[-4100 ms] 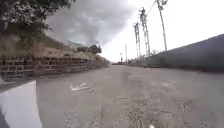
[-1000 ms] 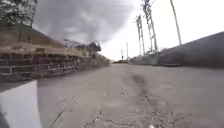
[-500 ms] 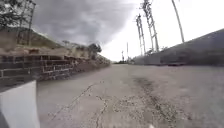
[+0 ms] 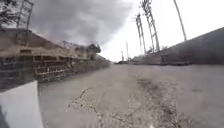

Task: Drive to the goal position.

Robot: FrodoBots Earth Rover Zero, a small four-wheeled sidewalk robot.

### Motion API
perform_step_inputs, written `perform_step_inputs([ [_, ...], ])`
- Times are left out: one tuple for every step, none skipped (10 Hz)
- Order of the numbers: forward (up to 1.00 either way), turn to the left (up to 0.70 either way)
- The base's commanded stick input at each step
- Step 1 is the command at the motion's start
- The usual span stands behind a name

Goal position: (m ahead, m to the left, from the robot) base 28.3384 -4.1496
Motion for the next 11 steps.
perform_step_inputs([
  [0.85, 0.00],
  [0.85, 0.00],
  [0.85, 0.00],
  [0.85, 0.00],
  [0.85, 0.00],
  [0.85, 0.00],
  [0.85, 0.00],
  [0.85, 0.00],
  [0.85, 0.00],
  [0.85, 0.00],
  [0.85, 0.00],
])
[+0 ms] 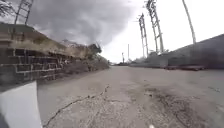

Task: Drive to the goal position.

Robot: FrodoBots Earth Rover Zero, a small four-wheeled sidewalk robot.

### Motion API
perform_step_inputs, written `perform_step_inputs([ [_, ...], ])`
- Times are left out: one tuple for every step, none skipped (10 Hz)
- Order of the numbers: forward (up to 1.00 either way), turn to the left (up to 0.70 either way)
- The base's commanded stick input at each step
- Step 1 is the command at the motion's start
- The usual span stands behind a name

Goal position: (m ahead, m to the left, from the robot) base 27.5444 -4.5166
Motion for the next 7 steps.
perform_step_inputs([
  [0.85, 0.00],
  [0.85, 0.00],
  [0.85, 0.00],
  [0.85, 0.00],
  [0.85, 0.00],
  [0.85, 0.00],
  [0.85, 0.00],
])
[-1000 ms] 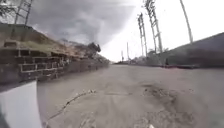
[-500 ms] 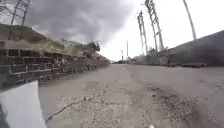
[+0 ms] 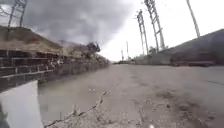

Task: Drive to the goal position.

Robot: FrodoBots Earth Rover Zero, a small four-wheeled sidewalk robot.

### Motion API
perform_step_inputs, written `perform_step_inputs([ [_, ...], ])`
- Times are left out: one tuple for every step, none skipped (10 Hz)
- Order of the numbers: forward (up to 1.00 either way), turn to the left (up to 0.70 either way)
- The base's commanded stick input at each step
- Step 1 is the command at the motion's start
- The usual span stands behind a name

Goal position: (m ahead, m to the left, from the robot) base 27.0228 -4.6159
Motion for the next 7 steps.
perform_step_inputs([
  [0.85, 0.00],
  [0.85, 0.00],
  [0.85, 0.00],
  [0.85, 0.00],
  [0.85, 0.00],
  [0.85, 0.00],
  [0.85, 0.00],
])
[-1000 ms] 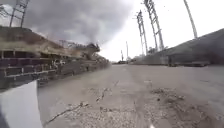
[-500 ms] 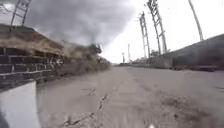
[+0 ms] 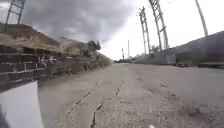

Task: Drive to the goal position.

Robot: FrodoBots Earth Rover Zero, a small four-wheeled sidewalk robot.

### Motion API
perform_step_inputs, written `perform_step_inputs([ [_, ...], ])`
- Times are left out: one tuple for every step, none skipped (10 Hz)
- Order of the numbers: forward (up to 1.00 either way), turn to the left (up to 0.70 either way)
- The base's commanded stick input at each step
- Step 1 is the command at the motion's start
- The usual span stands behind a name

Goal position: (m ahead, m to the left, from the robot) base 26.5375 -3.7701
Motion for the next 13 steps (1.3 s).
perform_step_inputs([
  [0.85, 0.00],
  [0.85, 0.00],
  [0.85, 0.00],
  [0.85, 0.00],
  [0.85, 0.00],
  [0.85, 0.00],
  [0.85, 0.00],
  [0.85, 0.00],
  [0.85, 0.00],
  [0.85, 0.00],
  [0.85, 0.00],
  [0.85, 0.00],
  [0.85, 0.00],
])
